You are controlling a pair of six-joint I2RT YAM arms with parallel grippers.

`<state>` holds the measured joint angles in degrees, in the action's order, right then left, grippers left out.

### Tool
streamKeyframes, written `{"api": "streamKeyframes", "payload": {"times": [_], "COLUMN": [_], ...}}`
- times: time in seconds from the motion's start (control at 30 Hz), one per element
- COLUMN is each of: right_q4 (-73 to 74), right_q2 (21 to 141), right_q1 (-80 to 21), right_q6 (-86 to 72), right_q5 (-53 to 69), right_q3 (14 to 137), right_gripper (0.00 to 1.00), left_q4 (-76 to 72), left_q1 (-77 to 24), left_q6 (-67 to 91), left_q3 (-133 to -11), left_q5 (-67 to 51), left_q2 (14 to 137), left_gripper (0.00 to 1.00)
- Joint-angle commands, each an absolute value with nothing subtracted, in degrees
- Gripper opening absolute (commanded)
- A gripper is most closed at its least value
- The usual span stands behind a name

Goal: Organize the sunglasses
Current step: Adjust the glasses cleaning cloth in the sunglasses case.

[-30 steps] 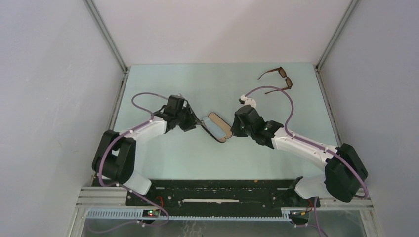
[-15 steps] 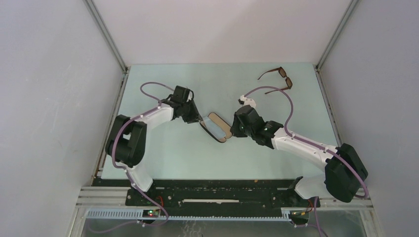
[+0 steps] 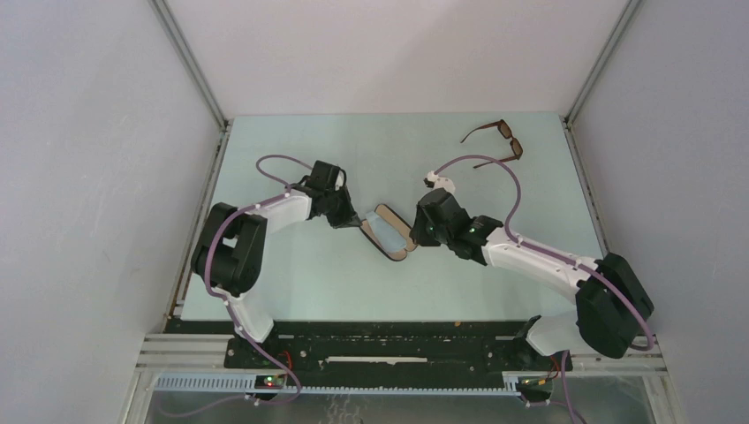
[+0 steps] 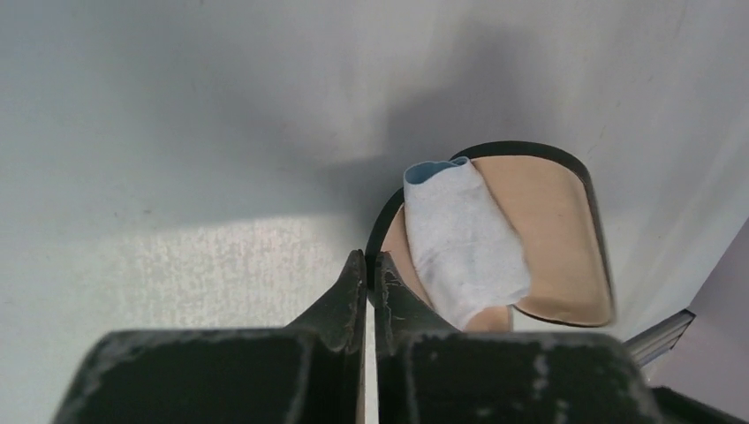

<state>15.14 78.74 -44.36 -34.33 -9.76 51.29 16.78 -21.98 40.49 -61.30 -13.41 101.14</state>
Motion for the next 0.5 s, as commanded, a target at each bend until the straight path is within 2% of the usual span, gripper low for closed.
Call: {"api": "streamKeyframes", "payload": {"times": [0.0, 0.47], "right_q4": [14.6, 10.3], "right_q2": [82.4, 87.0], "right_q1": [-44.5, -50.2], "right_q6": [-37.7, -37.5], "right_q5": [-9.4, -8.5], "right_q3": [54.0, 56.0], "right_gripper": [0.25, 0.24], "left_q4": [12.9, 2.3], "left_q1": [-22.0, -26.4], "left_q6": [40.8, 46.2], "left_q3": [-57.4, -43.6], "left_q5": [-18.0, -8.4], "left_q2": [99.5, 94.6], "left_gripper": [0.0, 0.0]}}
